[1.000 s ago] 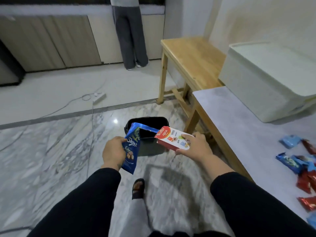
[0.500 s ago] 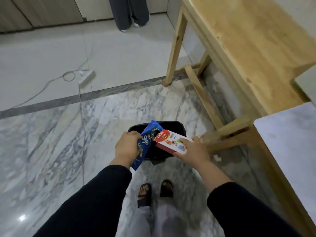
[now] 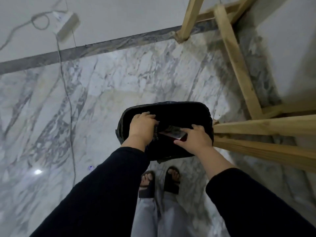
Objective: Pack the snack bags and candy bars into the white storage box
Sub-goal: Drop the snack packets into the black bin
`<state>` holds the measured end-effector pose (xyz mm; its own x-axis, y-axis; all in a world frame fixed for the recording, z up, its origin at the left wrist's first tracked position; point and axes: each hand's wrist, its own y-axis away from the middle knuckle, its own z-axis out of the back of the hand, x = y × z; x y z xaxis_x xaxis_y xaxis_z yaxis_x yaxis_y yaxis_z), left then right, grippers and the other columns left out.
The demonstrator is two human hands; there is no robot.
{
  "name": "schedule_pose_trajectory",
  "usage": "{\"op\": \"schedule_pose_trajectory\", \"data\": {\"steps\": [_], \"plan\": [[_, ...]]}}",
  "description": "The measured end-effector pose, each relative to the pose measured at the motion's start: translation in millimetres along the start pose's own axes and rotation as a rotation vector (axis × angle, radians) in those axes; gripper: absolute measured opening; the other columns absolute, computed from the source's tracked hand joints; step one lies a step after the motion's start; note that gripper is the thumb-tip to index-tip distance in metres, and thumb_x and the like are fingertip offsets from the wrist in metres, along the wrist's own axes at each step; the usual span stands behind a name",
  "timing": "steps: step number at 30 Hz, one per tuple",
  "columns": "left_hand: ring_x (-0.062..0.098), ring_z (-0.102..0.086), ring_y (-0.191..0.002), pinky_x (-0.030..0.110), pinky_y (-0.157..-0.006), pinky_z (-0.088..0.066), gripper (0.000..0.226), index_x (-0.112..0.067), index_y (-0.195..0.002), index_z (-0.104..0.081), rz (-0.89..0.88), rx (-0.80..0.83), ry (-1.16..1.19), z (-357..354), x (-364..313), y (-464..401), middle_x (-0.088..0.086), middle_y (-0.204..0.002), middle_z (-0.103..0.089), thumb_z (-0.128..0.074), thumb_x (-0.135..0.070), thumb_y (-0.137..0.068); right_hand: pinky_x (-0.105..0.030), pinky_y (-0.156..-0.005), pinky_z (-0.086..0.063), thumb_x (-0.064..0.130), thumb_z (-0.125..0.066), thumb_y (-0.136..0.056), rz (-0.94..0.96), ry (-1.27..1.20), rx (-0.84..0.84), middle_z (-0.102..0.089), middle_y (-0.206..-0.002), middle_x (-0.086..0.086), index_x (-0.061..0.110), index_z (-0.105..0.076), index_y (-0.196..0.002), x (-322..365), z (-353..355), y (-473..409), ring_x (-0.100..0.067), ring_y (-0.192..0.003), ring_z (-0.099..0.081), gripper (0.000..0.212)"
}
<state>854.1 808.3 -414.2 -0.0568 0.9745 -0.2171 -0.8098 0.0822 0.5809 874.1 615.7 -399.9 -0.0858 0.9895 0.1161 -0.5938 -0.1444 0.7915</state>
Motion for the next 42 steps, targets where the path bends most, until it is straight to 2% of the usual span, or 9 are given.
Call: {"op": "schedule_pose_trajectory", "data": {"steps": [4, 9, 13, 17, 21, 27, 32, 36, 42], "plan": [[0.015, -0.014, -0.147, 0.044, -0.119, -0.007, 0.039, -0.03, -0.131, -0.054, 0.012, 0.024, -0.002, 29.1, -2.9, 19.6, -0.007, -0.153, -0.034, -0.049, -0.02, -0.093, -0.043, -0.112, -0.03, 0.059, -0.052, -0.087, 0.028, 0.021, 0.006, -0.026, -0.155, -0.004, 0.03, -0.041, -0.141, 9.3, 17.1, 27.6, -0.028, -0.146, -0.014, 0.062], [0.014, -0.023, -0.144, 0.037, -0.117, -0.014, 0.041, -0.029, -0.133, -0.052, 0.012, 0.022, 0.045, 97.3, -15.8, 73.0, -0.006, -0.149, -0.04, -0.047, -0.016, -0.093, -0.041, -0.114, -0.028, 0.055, -0.051, -0.088, 0.053, 0.007, -0.05, -0.031, -0.153, -0.004, 0.031, -0.042, -0.141, 15.1, 60.5, 95.0, -0.026, -0.144, -0.018, 0.059], [0.019, -0.042, -0.131, 0.036, -0.112, -0.025, 0.039, -0.028, -0.13, -0.055, -0.027, -0.031, 0.013, 167.2, -39.5, 133.9, -0.002, -0.138, -0.05, -0.048, -0.019, -0.092, -0.04, -0.109, -0.037, 0.052, -0.052, -0.088, 0.054, -0.048, -0.132, -0.04, -0.146, -0.004, 0.029, -0.042, -0.14, 15.6, 107.1, 175.5, -0.025, -0.138, -0.029, 0.057], [0.019, -0.045, -0.131, 0.034, -0.108, -0.033, 0.038, -0.028, -0.131, -0.053, -0.111, -0.139, -0.04, 226.3, -75.6, 200.3, -0.001, -0.141, -0.049, -0.048, -0.023, -0.093, -0.041, -0.103, -0.043, 0.052, -0.052, -0.088, 0.046, -0.078, -0.269, -0.048, -0.141, -0.004, 0.03, -0.045, -0.137, 12.2, 141.0, 264.4, -0.024, -0.134, -0.036, 0.055], [0.022, -0.049, -0.127, 0.036, -0.104, -0.041, 0.038, -0.029, -0.13, -0.053, -0.229, -0.171, -0.089, 248.1, -108.5, 254.8, 0.0, -0.14, -0.051, -0.049, -0.026, -0.093, -0.039, -0.099, -0.045, 0.05, -0.052, -0.088, 0.008, -0.164, -0.366, -0.05, -0.14, -0.004, 0.029, -0.047, -0.137, 6.3, 140.0, 344.0, -0.025, -0.134, -0.038, 0.054], [0.022, -0.047, -0.129, 0.039, -0.106, -0.04, 0.042, -0.028, -0.133, -0.051, -0.473, -0.148, -0.174, 247.4, -166.1, 328.9, 0.0, -0.141, -0.051, -0.051, -0.028, -0.091, -0.037, -0.094, -0.05, 0.044, -0.056, -0.086, -0.111, -0.419, -0.543, -0.054, -0.136, -0.002, 0.028, -0.05, -0.134, -8.8, 85.4, 466.0, -0.023, -0.121, -0.053, 0.052], [0.019, -0.055, -0.121, 0.034, -0.102, -0.044, 0.04, -0.021, -0.129, -0.057, -0.704, -0.09, -0.215, 225.0, -248.6, 403.3, 0.0, -0.131, -0.059, -0.054, -0.025, -0.089, -0.036, -0.103, -0.044, 0.044, -0.061, -0.085, -0.272, -0.629, -0.631, -0.052, -0.14, 0.0, 0.024, -0.048, -0.136, -39.0, 10.1, 575.5, -0.021, -0.123, -0.052, 0.055], [0.019, -0.054, -0.122, 0.035, -0.105, -0.043, 0.043, -0.019, -0.131, -0.055, -0.894, -0.03, -0.255, 185.2, -328.8, 466.3, 0.001, -0.133, -0.058, -0.059, -0.027, -0.088, -0.035, -0.108, -0.035, 0.042, -0.058, -0.089, -0.44, -0.749, -0.682, -0.046, -0.145, -0.004, 0.022, -0.046, -0.137, -80.9, -55.2, 662.8, -0.023, -0.131, -0.044, 0.053], [0.015, -0.052, -0.122, 0.034, -0.108, -0.04, 0.042, -0.026, -0.129, -0.055, -1.153, 0.021, -0.364, 96.8, -447.4, 575.1, -0.004, -0.133, -0.058, -0.06, -0.032, -0.088, -0.036, -0.109, -0.038, 0.047, -0.059, -0.087, -0.718, -0.945, -0.763, -0.044, -0.146, -0.003, 0.028, -0.043, -0.138, -141.4, -174.5, 789.7, -0.021, -0.129, -0.046, 0.057]]}}
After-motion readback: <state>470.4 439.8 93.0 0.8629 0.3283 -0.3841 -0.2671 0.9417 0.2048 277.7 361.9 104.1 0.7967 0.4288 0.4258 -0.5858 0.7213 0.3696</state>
